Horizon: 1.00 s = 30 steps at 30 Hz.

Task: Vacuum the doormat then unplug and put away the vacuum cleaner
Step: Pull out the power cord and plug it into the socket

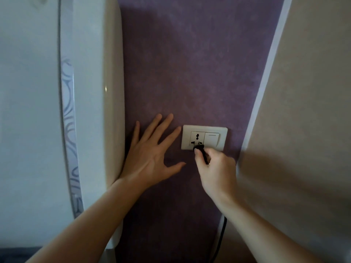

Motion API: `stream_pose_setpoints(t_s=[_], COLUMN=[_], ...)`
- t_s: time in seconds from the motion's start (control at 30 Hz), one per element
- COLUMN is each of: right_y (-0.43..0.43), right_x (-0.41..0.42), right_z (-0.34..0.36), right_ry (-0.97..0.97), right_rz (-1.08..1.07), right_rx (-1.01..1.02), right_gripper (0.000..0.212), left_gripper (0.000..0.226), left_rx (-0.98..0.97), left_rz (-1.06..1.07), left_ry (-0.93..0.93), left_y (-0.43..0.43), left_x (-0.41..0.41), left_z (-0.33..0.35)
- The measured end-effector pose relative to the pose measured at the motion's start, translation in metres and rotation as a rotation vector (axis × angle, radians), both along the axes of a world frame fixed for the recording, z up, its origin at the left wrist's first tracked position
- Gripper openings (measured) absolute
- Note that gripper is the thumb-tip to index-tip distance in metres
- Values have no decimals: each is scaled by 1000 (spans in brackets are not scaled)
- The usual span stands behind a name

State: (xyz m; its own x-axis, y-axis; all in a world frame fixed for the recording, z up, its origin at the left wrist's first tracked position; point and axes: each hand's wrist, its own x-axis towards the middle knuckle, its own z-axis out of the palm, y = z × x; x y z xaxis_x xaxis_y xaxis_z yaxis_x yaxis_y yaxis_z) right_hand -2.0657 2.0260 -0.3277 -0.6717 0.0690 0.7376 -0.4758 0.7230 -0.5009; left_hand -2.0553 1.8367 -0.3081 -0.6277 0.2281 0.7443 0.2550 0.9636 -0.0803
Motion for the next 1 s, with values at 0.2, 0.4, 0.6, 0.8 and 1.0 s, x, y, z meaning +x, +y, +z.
stream_pose_setpoints(t_s=[0.2,0.4,0.6,0.8,1.0], right_y=[-6,-18,-16,-19,-21], right_x=[6,10,4,-2,-9], right_z=[14,23,18,25,20], right_ry=[-14,-65,-7,-61,-76], right_rz=[-124,-150,-87,-90,-64], right_rx=[93,43,-34,-65,-25], right_gripper=[38,27,32,30,32], left_gripper=[93,92,93,95,97], left_rx=[-11,-14,-12,20,53], left_rz=[5,-4,-1,-16,-34], left_ry=[-13,-20,-31,-40,-9], left_y=[0,1,0,1,1], left_x=[0,1,1,3,1], left_z=[0,0,1,3,1])
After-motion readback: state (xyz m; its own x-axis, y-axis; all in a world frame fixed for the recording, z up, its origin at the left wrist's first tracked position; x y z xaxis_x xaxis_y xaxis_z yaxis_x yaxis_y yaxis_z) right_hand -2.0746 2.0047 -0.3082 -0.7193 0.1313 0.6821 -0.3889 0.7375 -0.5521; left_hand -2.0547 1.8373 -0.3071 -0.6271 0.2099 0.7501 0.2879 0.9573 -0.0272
